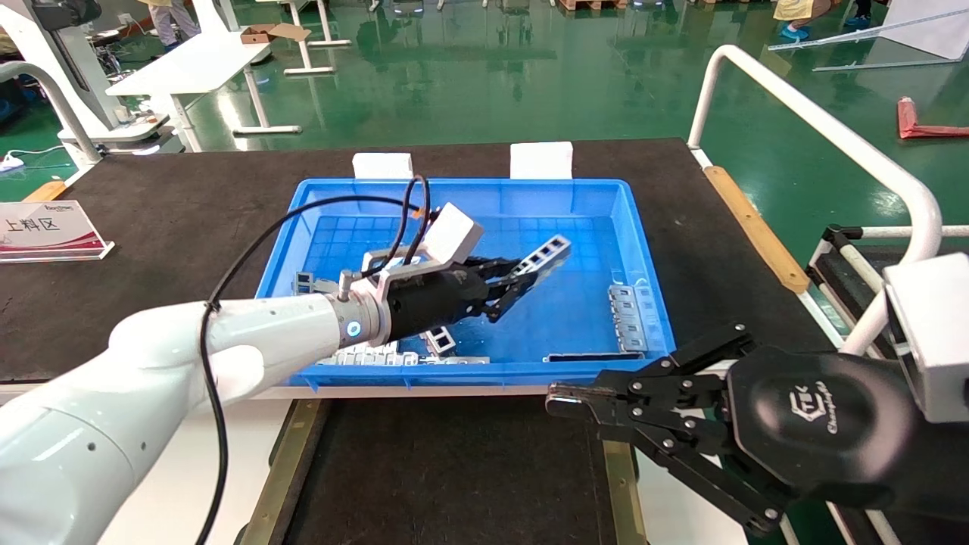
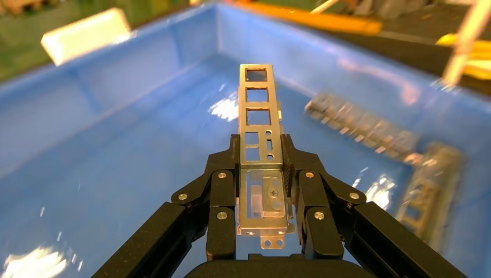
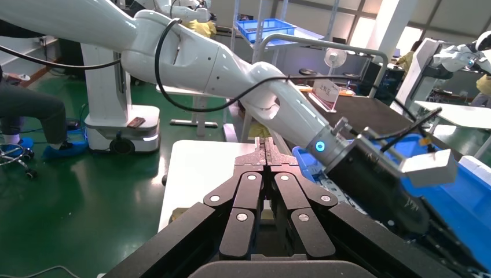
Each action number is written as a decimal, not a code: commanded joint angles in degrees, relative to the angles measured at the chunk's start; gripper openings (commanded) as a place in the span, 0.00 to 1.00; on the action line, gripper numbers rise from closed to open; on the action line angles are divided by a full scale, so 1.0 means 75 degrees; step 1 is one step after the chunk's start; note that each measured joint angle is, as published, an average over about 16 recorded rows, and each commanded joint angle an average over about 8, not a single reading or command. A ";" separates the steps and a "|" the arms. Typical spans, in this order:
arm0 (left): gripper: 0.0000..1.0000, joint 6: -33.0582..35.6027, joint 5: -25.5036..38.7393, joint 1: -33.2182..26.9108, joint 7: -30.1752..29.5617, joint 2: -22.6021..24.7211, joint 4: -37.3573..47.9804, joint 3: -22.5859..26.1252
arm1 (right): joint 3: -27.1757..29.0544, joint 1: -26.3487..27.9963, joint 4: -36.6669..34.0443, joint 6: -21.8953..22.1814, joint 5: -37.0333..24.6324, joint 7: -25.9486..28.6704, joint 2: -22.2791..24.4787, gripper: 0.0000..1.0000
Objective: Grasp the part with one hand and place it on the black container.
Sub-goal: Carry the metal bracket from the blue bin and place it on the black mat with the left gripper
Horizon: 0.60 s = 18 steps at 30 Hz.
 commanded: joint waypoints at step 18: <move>0.00 0.3489 -0.0804 0.0424 0.0350 -0.1418 -0.0850 -0.0300 | -0.0003 0.0001 0.0000 0.0001 0.0002 -0.0002 0.0001 0.00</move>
